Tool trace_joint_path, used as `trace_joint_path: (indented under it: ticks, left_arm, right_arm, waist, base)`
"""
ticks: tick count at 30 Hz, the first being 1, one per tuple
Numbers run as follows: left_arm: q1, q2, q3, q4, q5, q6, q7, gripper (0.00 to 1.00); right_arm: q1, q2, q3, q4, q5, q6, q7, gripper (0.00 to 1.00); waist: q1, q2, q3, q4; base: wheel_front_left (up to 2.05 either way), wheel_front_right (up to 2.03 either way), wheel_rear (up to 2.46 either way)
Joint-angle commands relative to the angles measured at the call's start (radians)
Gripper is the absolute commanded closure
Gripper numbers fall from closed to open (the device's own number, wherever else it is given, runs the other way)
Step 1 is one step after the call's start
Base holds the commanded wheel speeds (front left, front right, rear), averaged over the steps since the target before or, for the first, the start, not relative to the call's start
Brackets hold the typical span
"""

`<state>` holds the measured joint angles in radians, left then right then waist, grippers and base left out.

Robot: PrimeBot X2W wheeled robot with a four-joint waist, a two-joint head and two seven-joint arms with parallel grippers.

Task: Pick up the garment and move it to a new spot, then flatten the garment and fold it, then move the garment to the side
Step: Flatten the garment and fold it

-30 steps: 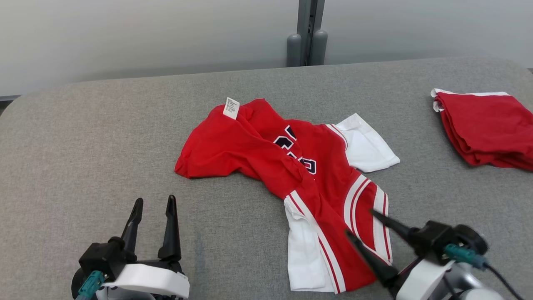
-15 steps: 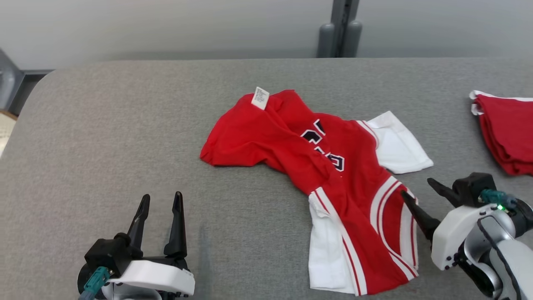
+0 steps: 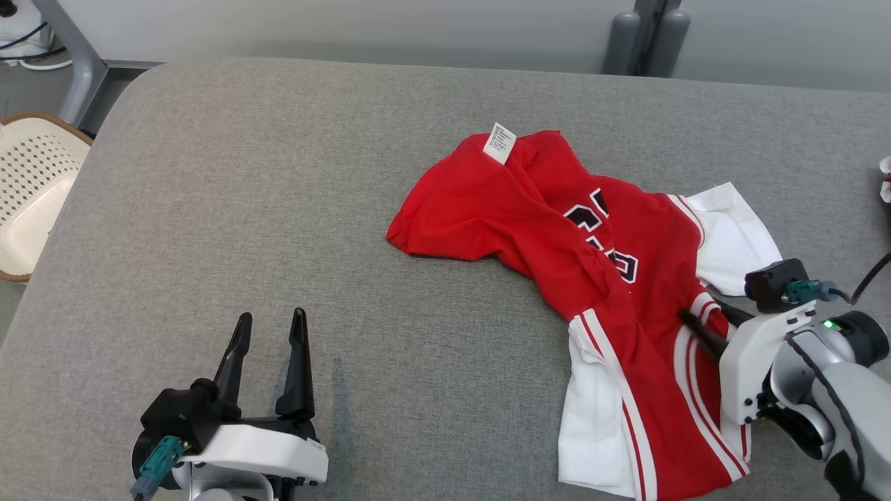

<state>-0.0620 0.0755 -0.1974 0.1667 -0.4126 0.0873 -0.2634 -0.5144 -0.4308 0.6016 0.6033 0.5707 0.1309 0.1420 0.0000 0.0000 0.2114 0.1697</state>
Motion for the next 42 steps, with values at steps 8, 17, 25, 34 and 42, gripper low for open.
trace_joint_path:
  ticks: [8,17,25,34,42]
  left_arm:
    - [-0.020,-0.011,0.001,-0.002,0.006,-0.015,-0.001,0.00]
    - [-0.038,-0.020,-0.009,-0.003,0.009,-0.024,-0.001,0.00]
    - [-0.058,-0.023,-0.029,0.004,0.006,-0.033,-0.001,0.00]
    - [-0.070,-0.023,-0.049,-0.002,-0.014,-0.015,-0.001,0.00]
    - [-0.054,-0.023,-0.037,0.000,0.001,-0.012,-0.001,0.00]
  right_arm:
    - [-0.131,-0.098,-0.042,0.060,-0.004,0.000,-0.053,1.00]
    - [-0.322,-0.163,-0.121,0.176,-0.138,0.000,-0.104,1.00]
    - [-0.452,-0.187,-0.138,0.283,-0.247,0.000,-0.093,1.00]
    - [-0.522,-0.147,-0.164,0.405,-0.305,0.000,-0.162,0.00]
    - [-0.472,-0.085,-0.135,0.405,-0.238,0.000,-0.247,0.00]
  waist:
    - [0.0000,0.0000,0.017,0.043]
    - [0.0000,0.0000,0.057,0.109]
    - [0.0000,0.0000,0.087,0.166]
    - [0.0000,0.0000,0.100,0.180]
    - [0.0000,0.0000,0.065,0.105]
  base:
    - [0.00,0.00,0.00]
    - [0.00,0.00,0.00]
    - [0.00,0.00,0.00]
    - [0.00,0.00,0.00]
    - [0.00,0.00,0.00]
